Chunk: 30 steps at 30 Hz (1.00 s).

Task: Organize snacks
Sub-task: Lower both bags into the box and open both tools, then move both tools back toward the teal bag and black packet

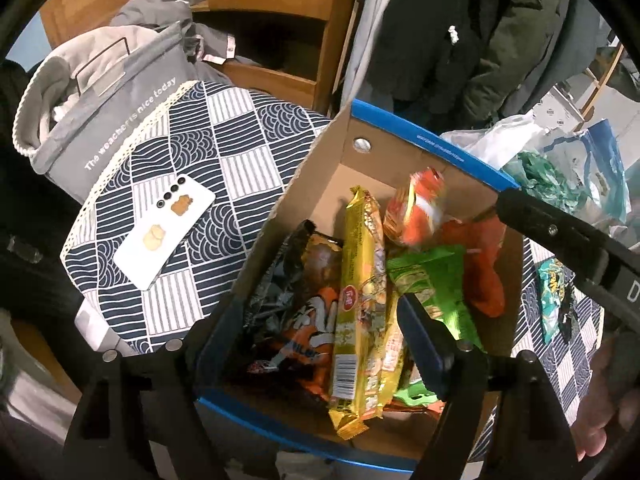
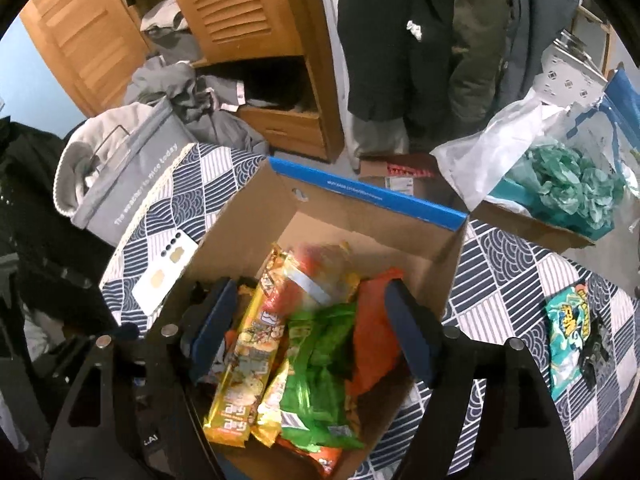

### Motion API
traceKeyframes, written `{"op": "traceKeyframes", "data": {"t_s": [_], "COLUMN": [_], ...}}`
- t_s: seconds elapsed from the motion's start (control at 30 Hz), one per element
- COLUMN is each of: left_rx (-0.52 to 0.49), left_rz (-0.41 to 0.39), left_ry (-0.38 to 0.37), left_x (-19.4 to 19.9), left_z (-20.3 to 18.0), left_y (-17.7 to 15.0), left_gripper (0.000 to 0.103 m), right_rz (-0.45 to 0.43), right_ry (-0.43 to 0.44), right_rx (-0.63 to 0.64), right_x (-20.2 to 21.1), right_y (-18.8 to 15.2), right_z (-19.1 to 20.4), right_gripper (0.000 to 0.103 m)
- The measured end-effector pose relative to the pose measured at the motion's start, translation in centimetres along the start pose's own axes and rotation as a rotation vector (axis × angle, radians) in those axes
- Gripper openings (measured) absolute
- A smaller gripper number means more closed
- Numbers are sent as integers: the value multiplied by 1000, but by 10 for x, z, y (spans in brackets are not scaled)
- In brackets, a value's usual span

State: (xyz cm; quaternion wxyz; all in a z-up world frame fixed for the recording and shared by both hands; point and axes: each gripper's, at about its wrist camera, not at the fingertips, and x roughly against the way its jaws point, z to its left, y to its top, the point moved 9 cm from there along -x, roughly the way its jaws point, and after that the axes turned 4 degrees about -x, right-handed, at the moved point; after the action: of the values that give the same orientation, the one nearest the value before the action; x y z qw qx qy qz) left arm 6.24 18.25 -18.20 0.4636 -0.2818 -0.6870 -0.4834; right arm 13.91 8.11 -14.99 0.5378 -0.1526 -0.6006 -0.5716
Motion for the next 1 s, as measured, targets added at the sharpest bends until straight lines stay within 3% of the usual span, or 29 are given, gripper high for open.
{"op": "traceKeyframes", "data": {"t_s": [0.27,1.0], "left_rx": [-39,-176], "left_rz": [-7,20], "left_ry": [-28,-79], "left_x": [8,12], "left_z": [-30,-121], "left_y": [4,-8], "left_gripper": [81,81], "right_rz": [-30,-89], "right_ry": [-45,-128], "right_rx": [16,-56], "right_x": [18,80], "right_y": [0,-22], "right_z": [-22,-132], "right_gripper": [77,77]}}
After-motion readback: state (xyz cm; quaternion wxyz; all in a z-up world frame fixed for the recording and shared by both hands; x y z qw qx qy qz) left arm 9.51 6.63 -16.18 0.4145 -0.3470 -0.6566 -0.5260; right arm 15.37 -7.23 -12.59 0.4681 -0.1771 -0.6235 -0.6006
